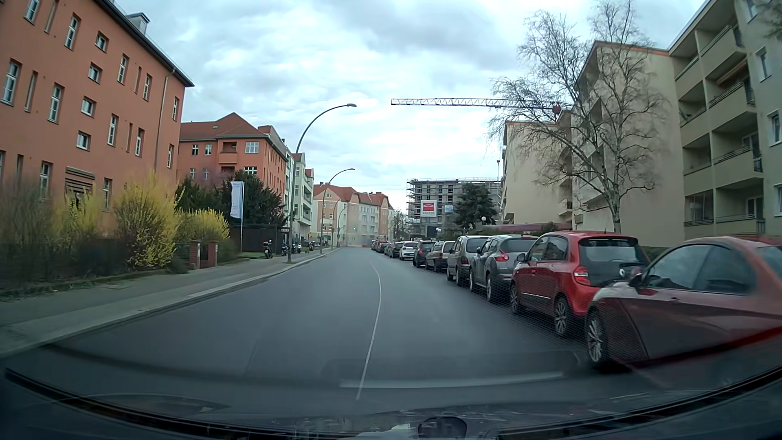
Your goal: Follow the waypoints while adhering to traffic rules and regulations
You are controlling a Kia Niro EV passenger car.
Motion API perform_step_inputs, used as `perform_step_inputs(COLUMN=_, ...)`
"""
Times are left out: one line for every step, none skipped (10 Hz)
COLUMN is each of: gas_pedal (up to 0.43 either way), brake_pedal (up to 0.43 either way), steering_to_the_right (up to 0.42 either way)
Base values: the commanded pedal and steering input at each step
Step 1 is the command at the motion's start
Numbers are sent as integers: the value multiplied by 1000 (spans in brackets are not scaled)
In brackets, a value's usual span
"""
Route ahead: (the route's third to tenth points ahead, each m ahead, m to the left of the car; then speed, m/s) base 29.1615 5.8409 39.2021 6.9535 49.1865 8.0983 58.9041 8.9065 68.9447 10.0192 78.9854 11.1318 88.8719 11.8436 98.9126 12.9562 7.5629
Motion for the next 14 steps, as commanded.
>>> perform_step_inputs(gas_pedal=0, brake_pedal=12, steering_to_the_right=-14)
perform_step_inputs(gas_pedal=0, brake_pedal=12, steering_to_the_right=-12)
perform_step_inputs(gas_pedal=0, brake_pedal=12, steering_to_the_right=-12)
perform_step_inputs(gas_pedal=0, brake_pedal=12, steering_to_the_right=-12)
perform_step_inputs(gas_pedal=0, brake_pedal=12, steering_to_the_right=-12)
perform_step_inputs(gas_pedal=0, brake_pedal=12, steering_to_the_right=-12)
perform_step_inputs(gas_pedal=8, brake_pedal=12, steering_to_the_right=-12)
perform_step_inputs(gas_pedal=8, brake_pedal=12, steering_to_the_right=-12)
perform_step_inputs(gas_pedal=8, brake_pedal=12, steering_to_the_right=-12)
perform_step_inputs(gas_pedal=8, brake_pedal=12, steering_to_the_right=-12)
perform_step_inputs(gas_pedal=8, brake_pedal=12, steering_to_the_right=-12)
perform_step_inputs(gas_pedal=8, brake_pedal=12, steering_to_the_right=-12)
perform_step_inputs(gas_pedal=8, brake_pedal=12, steering_to_the_right=-12)
perform_step_inputs(gas_pedal=8, brake_pedal=12, steering_to_the_right=-12)
